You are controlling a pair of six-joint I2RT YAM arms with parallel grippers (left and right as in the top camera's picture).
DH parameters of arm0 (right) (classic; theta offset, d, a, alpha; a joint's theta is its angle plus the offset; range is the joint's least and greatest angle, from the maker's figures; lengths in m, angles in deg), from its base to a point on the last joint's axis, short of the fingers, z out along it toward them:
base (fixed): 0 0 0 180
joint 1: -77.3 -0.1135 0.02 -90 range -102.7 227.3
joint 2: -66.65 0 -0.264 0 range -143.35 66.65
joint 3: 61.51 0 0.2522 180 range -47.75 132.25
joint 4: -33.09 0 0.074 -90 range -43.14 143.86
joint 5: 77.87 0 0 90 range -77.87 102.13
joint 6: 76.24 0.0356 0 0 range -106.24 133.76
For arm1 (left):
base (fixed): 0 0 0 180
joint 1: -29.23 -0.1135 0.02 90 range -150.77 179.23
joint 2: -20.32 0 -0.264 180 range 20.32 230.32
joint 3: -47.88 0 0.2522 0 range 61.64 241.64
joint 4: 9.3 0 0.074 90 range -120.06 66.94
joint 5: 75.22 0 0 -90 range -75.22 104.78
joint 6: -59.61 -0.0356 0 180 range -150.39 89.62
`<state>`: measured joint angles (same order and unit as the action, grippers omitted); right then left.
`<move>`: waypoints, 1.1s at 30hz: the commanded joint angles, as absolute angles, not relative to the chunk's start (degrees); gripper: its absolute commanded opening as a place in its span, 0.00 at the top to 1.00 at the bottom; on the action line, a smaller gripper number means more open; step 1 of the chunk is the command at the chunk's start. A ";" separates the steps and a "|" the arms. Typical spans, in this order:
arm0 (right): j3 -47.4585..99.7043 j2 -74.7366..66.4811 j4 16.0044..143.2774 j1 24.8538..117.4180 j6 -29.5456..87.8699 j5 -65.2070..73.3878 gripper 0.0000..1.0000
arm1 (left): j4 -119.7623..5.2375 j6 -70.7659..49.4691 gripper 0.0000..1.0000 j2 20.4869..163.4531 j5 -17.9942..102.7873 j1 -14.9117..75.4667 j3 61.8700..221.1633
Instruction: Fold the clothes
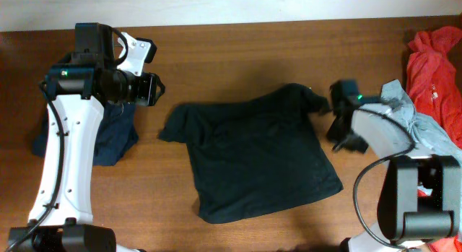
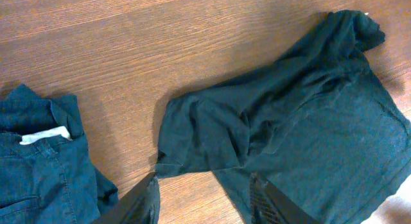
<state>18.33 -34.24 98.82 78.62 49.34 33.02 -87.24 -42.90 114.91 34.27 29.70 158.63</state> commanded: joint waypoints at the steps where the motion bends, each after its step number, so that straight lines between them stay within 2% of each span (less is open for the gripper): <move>1: 26.16 -34.21 99.06 80.94 45.36 34.68 0.96 | -87.09 -43.66 0.52 114.30 34.53 31.08 159.18; 4: 32.01 -34.21 101.62 81.07 37.31 19.55 0.96 | -89.16 -50.22 0.52 115.43 34.51 34.14 159.18; 8: 33.89 -34.24 104.72 80.63 35.15 7.66 0.89 | -92.09 -62.74 0.49 119.17 34.42 40.98 159.18; 11: 33.74 -34.24 106.49 80.72 34.76 3.42 0.85 | -92.14 -67.68 0.58 122.12 31.18 45.17 159.18; 14: 33.72 -34.24 106.43 80.63 29.01 -5.17 0.84 | -92.11 -68.01 0.63 125.75 26.62 48.69 159.18; 18: 32.78 -34.26 105.01 80.28 27.24 -5.58 0.79 | -92.11 -68.43 0.63 131.35 26.51 51.27 159.18; 25: 32.36 -34.48 103.59 81.42 27.28 -5.01 0.79 | -91.83 -68.65 0.62 138.97 25.28 52.50 159.18; 31: 32.36 -34.52 103.61 81.55 27.26 -5.01 0.78 | -87.35 -68.60 0.62 142.16 18.81 53.35 159.18; 33: 32.36 -34.56 103.61 81.55 27.26 -4.99 0.79 | -85.58 -68.58 0.57 142.82 16.96 54.18 159.18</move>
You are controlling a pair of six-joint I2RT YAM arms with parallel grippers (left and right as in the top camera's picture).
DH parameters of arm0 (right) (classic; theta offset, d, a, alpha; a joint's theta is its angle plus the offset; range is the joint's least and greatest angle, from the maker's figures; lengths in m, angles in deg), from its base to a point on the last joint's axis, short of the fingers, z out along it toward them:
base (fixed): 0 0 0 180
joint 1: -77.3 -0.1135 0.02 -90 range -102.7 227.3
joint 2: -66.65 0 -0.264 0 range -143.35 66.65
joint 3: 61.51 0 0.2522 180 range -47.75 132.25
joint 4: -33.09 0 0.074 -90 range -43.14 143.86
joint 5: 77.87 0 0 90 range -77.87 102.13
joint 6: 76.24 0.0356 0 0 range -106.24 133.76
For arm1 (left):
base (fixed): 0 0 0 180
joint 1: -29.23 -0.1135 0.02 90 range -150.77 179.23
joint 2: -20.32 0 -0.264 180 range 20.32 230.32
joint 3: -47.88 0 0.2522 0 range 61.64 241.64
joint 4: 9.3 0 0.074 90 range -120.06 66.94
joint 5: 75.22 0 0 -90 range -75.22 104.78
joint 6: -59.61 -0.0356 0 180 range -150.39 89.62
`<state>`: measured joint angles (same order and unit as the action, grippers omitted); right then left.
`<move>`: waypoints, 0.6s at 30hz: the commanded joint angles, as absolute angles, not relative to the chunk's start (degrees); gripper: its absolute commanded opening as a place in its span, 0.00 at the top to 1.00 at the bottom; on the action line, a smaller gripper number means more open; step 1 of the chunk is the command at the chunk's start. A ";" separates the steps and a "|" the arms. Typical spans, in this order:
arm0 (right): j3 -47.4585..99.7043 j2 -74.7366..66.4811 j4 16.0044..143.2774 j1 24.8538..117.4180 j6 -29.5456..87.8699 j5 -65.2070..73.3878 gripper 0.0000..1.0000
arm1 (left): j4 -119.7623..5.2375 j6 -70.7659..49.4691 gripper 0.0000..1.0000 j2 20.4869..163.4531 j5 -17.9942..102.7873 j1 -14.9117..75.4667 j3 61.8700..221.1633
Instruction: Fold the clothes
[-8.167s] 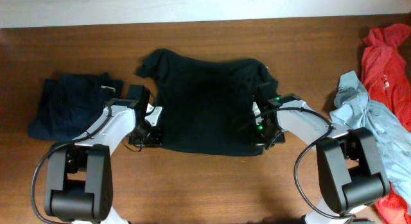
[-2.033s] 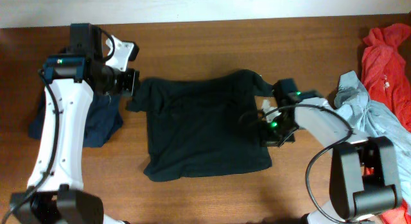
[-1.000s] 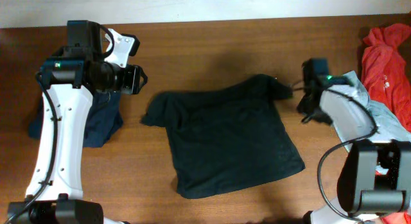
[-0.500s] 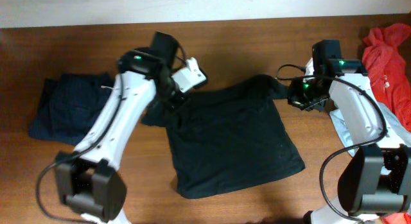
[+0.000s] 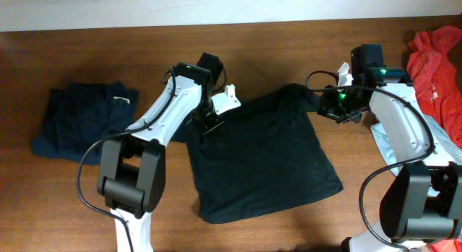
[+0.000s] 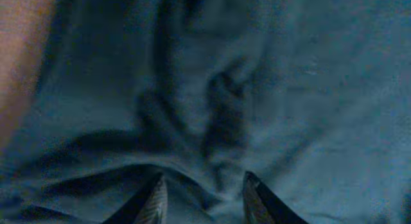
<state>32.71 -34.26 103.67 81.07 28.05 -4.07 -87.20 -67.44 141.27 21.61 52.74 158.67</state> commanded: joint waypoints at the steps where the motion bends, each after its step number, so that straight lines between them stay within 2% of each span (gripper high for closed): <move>1: 32.36 -34.59 103.61 81.55 27.26 -5.01 0.79 | -85.32 -68.60 0.56 143.04 16.50 54.57 159.18; 5: 32.36 -34.89 103.72 81.55 27.28 -5.01 0.78 | -85.40 -68.58 0.56 145.14 14.31 57.35 159.18; 9: 32.36 -34.89 104.11 81.55 27.26 -5.01 0.79 | -85.16 -68.54 0.62 146.75 10.05 59.31 159.11; 18: 32.36 -34.89 104.57 81.55 27.26 -4.99 0.78 | -85.45 -67.05 0.62 146.89 10.38 59.62 158.83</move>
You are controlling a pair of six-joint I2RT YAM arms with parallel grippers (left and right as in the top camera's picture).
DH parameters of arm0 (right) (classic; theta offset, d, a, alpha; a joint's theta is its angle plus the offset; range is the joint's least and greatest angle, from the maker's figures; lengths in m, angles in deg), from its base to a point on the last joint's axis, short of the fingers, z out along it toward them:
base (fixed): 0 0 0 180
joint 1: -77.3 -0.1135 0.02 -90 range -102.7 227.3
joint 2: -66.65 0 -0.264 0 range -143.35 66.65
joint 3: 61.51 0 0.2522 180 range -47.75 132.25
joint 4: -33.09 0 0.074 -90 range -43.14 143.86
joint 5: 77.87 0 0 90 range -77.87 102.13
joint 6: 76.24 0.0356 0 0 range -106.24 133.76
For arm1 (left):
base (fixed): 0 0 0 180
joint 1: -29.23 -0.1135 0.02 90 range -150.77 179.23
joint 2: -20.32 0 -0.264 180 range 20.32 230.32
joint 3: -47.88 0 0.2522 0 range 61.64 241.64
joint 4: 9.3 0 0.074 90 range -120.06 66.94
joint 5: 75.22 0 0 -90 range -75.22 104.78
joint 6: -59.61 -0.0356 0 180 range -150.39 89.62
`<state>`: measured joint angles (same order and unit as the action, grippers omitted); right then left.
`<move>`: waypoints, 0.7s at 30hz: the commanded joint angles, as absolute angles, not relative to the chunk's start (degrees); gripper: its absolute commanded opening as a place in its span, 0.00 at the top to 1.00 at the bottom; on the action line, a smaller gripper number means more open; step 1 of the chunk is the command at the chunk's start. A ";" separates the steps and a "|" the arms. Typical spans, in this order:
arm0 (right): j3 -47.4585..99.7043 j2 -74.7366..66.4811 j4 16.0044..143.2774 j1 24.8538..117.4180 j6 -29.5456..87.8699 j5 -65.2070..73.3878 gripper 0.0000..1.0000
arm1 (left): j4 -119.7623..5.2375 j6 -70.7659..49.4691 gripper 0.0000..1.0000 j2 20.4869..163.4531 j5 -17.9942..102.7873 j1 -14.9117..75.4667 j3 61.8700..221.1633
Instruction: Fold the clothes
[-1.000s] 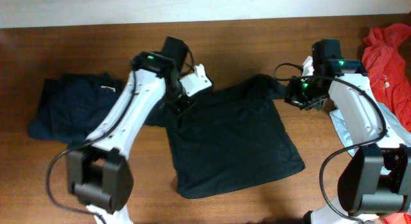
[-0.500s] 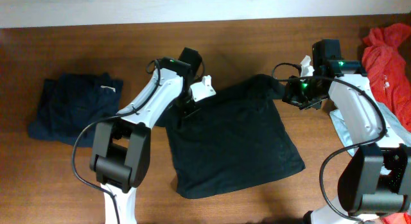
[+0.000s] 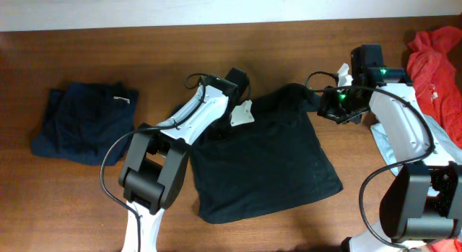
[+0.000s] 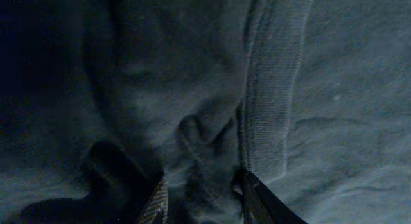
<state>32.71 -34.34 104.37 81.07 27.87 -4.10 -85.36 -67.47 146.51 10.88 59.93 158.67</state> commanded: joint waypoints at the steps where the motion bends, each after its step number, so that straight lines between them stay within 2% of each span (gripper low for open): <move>1: 32.36 -34.89 104.57 81.55 27.26 -4.99 0.79 | -85.40 -67.05 0.62 146.89 10.53 59.62 158.65; 4: 32.36 -34.89 104.59 81.55 27.26 -4.99 0.79 | -85.12 -66.37 0.79 146.89 10.35 59.62 158.30; 5: 32.36 -34.89 104.74 81.55 27.26 -4.99 0.79 | -84.68 -65.65 0.86 146.89 9.74 59.60 158.30; 6: 32.36 -34.89 104.90 81.55 27.24 -4.97 0.78 | -84.22 -64.43 0.98 146.89 8.28 59.60 158.30; 11: 32.28 -34.91 107.83 81.42 25.07 -3.31 0.79 | -84.51 -55.75 1.00 146.49 -2.52 59.40 160.14; 16: 29.70 -34.94 110.75 80.55 21.88 -3.33 0.81 | -86.89 -50.50 0.99 146.05 -2.43 57.85 166.11; 21: 20.76 -34.94 107.61 78.56 21.08 -4.03 0.82 | -84.51 -48.78 1.00 146.05 -2.65 55.86 168.97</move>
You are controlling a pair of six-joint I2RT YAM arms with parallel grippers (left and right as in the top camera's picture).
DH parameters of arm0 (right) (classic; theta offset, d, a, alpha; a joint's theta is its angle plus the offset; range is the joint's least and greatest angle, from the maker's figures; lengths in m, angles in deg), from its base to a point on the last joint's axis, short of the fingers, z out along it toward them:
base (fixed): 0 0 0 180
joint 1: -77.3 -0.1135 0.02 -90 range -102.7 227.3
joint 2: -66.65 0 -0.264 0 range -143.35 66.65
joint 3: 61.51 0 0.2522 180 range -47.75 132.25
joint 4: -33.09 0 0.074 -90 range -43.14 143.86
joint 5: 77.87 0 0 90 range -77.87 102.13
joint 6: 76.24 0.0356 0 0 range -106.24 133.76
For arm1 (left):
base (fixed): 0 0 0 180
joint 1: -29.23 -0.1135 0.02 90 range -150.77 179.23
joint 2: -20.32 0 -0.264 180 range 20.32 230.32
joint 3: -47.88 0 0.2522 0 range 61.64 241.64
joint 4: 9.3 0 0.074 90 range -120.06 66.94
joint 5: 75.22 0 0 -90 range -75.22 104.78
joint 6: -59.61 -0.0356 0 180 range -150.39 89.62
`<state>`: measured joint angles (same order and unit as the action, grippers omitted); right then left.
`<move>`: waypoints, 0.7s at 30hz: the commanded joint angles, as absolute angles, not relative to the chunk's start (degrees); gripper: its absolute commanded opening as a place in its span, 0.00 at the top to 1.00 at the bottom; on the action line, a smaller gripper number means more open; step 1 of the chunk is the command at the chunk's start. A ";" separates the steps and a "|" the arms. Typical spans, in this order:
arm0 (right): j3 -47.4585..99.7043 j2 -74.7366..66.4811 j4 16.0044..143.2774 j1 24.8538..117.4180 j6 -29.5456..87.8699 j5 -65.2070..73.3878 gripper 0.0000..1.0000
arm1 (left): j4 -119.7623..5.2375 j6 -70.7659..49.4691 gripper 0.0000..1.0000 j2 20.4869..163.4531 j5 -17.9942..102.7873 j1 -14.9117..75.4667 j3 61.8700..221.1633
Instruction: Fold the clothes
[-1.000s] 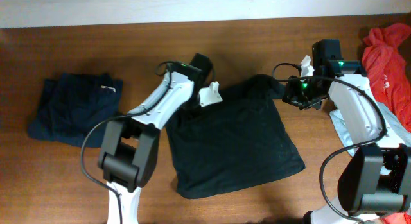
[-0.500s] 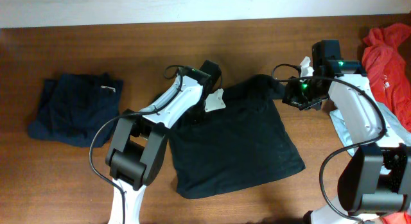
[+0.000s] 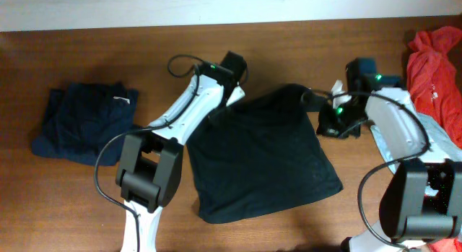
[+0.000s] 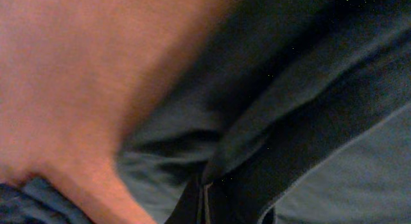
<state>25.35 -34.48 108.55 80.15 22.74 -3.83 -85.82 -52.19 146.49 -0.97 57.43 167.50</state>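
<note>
The black shirt [image 3: 260, 154] lies spread in the middle of the wooden table [image 3: 289, 42]. My left gripper [image 3: 222, 102] is at the shirt's upper left corner. In the left wrist view the left gripper [image 4: 203, 208] is shut on a fold of the dark cloth [image 4: 302, 108], which is raised off the wood. My right gripper [image 3: 329, 119] is against the shirt's upper right corner by the sleeve. Black on black hides how its jaws stand.
A folded dark blue garment [image 3: 83, 122] lies at the far left. At the right edge are a red garment [image 3: 433, 61] and a pale blue-grey one [image 3: 422, 133] under the right arm. The table's far edge runs along the top.
My left gripper was open, pressed down into the shirt's collar area. It is now shut on the cloth and sits further back-left. The shirt's left sleeve no longer sticks out. My right gripper has shifted slightly toward me.
At first my left gripper hovered open over the blue garment at the left, and the right was beside the shirt's right sleeve. Then both were at the shirt's top edge, the left open on the cloth. Now the left holds the upper left corner.
</note>
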 commanded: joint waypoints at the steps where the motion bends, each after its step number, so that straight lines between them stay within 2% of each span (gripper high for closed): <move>1: 18.62 -34.96 106.43 78.03 21.08 -4.18 0.82 | -83.17 -47.66 0.99 146.05 -3.04 55.25 168.99; 9: 6.51 -34.96 96.92 74.64 21.77 -4.82 0.82 | -71.26 -42.59 1.00 146.10 -3.44 49.89 168.95; 14: 2.68 -34.96 91.76 74.69 26.36 -3.72 0.82 | -60.75 -42.59 0.99 146.10 -3.48 46.13 168.95; 19: 2.29 -34.96 91.41 74.69 27.20 -3.46 0.82 | -56.60 -42.59 1.00 146.10 -3.46 42.57 168.95; 20: 2.29 -34.96 91.35 74.69 29.58 -1.87 0.82 | -56.68 -42.59 0.98 146.10 -3.46 42.05 168.95; 21: 2.29 -34.98 91.35 74.71 32.22 0.30 0.82 | -57.03 -42.61 0.92 146.10 -3.48 41.39 168.95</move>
